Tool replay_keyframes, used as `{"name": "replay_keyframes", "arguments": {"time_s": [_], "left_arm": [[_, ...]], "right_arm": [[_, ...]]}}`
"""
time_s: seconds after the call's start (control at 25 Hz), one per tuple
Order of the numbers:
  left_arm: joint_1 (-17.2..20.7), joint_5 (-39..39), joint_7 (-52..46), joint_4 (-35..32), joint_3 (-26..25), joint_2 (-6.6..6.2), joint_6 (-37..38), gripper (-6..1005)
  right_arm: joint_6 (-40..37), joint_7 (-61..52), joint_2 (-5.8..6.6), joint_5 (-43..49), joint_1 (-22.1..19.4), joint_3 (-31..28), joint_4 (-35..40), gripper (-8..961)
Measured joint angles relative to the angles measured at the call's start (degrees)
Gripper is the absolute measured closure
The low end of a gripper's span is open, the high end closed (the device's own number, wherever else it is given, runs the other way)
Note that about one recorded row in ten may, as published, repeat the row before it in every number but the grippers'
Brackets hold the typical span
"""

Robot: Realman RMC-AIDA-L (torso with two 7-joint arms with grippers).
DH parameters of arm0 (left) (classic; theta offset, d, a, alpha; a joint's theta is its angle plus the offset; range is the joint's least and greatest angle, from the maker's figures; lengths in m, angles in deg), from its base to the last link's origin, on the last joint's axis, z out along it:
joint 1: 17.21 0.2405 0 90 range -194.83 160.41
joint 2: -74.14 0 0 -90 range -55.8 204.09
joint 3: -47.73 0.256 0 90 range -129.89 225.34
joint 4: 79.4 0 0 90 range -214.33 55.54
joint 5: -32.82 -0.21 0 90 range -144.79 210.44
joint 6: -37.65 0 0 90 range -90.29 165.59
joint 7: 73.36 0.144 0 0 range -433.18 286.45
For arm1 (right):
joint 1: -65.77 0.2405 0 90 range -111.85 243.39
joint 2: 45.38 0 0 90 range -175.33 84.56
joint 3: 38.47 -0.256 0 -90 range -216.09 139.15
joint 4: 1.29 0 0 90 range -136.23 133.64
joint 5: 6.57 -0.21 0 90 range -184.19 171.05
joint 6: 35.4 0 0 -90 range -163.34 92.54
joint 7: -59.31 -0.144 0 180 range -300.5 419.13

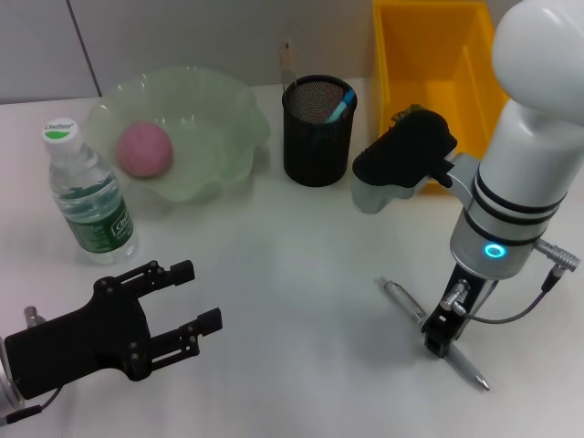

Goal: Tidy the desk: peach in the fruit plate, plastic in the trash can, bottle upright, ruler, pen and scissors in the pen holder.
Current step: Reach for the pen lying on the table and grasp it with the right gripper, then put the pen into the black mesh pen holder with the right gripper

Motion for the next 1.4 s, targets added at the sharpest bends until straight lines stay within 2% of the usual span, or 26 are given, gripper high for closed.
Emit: {"name": "replay_keyframes", "arguments": {"time_s": [0.88, 1.12, 1.24, 1.4], "left_arm": [[0.0, 0.0, -0.03, 0.0, -0.15, 0.18, -0.67, 240], [0.0, 0.0, -0.04, 0.0, -0.35, 0.13, -0.69, 240], [0.0, 0.0, -0.04, 0.0, -0.41, 0.11, -0.76, 239], [-0.01, 0.0, -0.04, 0.0, -0.45, 0.03, -0.77, 239]], "right_arm": [[0.51, 0.28, -0.06, 0.66, -0.54, 0.34, 0.87, 770], [0.79, 0.62, 0.12, 0.75, -0.17, -0.06, 0.98, 834], [0.94, 1.42, 0.21, 0.72, -0.11, -1.56, 2.05, 834], [0.66, 4.4, 0.23, 0.39, -0.28, -6.72, 5.34, 835]]}}
